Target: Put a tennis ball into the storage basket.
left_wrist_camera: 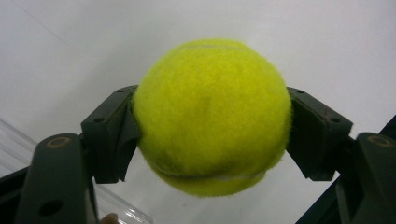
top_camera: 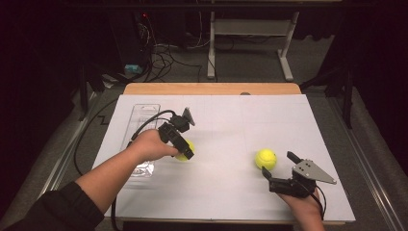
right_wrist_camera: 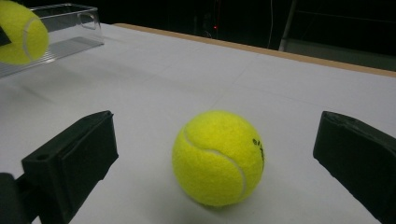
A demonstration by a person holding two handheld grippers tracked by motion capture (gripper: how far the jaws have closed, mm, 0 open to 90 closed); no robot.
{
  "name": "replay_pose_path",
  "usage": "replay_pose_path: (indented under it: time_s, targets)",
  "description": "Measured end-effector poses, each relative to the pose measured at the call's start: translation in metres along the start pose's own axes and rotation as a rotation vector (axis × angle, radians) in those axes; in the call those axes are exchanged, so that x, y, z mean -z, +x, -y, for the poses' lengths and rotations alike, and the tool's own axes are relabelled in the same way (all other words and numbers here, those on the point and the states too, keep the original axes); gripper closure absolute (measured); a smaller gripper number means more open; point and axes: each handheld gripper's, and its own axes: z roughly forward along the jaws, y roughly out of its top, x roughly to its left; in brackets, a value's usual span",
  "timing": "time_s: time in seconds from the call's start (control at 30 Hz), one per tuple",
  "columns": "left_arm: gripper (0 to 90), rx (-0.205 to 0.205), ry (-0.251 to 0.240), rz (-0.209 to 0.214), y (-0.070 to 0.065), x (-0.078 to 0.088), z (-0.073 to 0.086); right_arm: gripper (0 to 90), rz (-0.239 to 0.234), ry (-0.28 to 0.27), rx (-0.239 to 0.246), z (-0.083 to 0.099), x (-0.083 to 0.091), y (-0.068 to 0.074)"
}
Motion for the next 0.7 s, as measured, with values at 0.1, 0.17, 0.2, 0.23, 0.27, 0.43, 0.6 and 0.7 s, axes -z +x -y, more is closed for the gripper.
replay_pose_path:
  time_s: [0.1, 0.17, 0.2, 0.23, 0.27, 0.43, 0.6, 0.7]
  targets:
    - [26.8, 0.003, 0.000, -0.007, 0.001, 0.003, 0.000, 0.0, 0.001, 0.001, 0.000, 0.000, 0.000, 0.000]
    - [26.8, 0.000, 0.000, -0.009, 0.002, 0.006, 0.000, 0.0, 0.001, 0.001, 0.000, 0.000, 0.000, 0.000]
    - [26.8, 0.002, -0.001, -0.012, 0.002, 0.007, 0.000, 0.0, 0.001, 0.001, 0.000, 0.000, 0.000, 0.000]
    - [26.9, 0.005, -0.007, -0.018, 0.002, 0.008, 0.000, 0.0, 0.000, 0.002, -0.001, 0.000, 0.000, 0.000]
    - [26.8, 0.006, -0.006, -0.018, 0.003, 0.009, 0.000, 0.0, 0.000, 0.003, 0.000, 0.000, 0.000, 0.000]
    - [26.9, 0.020, -0.018, -0.029, 0.007, 0.017, 0.001, 0.0, 0.001, 0.002, 0.001, 0.000, 0.000, 0.000]
    - [26.9, 0.036, -0.016, -0.045, 0.014, 0.026, 0.003, 0.0, 0.000, 0.002, 0.001, 0.000, 0.000, 0.000]
    - [26.9, 0.050, -0.024, -0.053, 0.019, 0.031, 0.005, 0.0, 0.000, 0.003, 0.001, 0.000, 0.000, 0.000]
